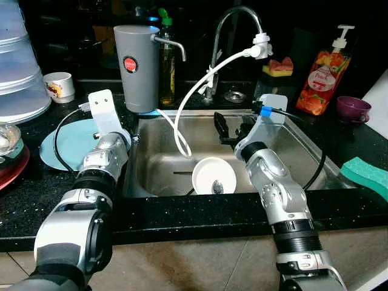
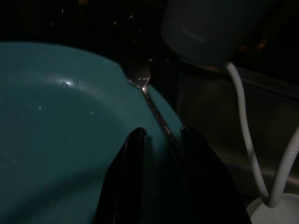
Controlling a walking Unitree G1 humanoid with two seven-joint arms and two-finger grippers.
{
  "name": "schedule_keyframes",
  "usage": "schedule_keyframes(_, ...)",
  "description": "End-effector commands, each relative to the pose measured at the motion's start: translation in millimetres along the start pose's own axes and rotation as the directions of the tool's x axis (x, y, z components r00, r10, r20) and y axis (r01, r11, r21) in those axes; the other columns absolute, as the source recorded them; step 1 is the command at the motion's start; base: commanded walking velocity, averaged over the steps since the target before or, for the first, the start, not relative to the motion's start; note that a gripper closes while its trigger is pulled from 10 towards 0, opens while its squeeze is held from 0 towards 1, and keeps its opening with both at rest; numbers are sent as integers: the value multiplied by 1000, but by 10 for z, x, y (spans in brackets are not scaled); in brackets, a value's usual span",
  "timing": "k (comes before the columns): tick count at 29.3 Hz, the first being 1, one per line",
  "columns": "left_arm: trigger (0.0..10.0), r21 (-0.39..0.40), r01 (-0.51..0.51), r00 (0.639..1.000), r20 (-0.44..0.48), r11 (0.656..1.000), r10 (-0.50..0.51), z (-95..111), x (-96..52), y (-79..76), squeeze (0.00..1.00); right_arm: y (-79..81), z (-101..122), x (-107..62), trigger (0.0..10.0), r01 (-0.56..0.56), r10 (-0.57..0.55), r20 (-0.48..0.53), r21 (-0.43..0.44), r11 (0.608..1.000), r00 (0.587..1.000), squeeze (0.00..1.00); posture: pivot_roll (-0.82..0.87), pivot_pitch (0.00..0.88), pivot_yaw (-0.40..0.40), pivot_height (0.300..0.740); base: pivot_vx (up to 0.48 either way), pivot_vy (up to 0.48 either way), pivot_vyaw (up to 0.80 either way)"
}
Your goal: Kitchen organization
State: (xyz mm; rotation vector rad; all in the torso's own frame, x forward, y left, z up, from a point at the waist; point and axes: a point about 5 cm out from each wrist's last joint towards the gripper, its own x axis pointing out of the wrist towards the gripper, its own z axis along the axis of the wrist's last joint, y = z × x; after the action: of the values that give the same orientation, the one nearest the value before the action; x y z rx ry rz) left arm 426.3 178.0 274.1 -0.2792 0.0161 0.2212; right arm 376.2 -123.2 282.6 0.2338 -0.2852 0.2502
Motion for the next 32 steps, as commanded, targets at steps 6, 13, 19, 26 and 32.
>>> schedule_keyframes(6,10000,-95,-31,999,-45,995,26,-44,13,-1,0,2,-16,-30,10000,4,-4,-12,11,1000,1000,0,-23,135,-40,740,0,0,0)
schedule_keyframes(13,10000,-41,-29,996,-83,999,26,-86,19,5,0,12,-10,-29,10000,4,-4,-14,14,1000,1000,0,-18,129,-36,740,0,0,0)
schedule_keyframes(19,10000,94,-30,996,-75,995,37,-87,27,73,0,14,-3,-28,10000,7,-6,-11,16,1000,1000,0,-10,126,-32,740,0,0,0)
schedule_keyframes(26,7961,49,-81,990,-114,996,86,-162,33,231,0,18,7,-20,10000,6,-5,-8,17,1000,1000,0,-4,119,-36,740,0,0,0)
schedule_keyframes(32,0,10,-112,984,-136,994,112,-209,33,337,0,17,14,-14,10000,4,-4,-8,15,1000,1000,0,-4,117,-40,740,0,0,0)
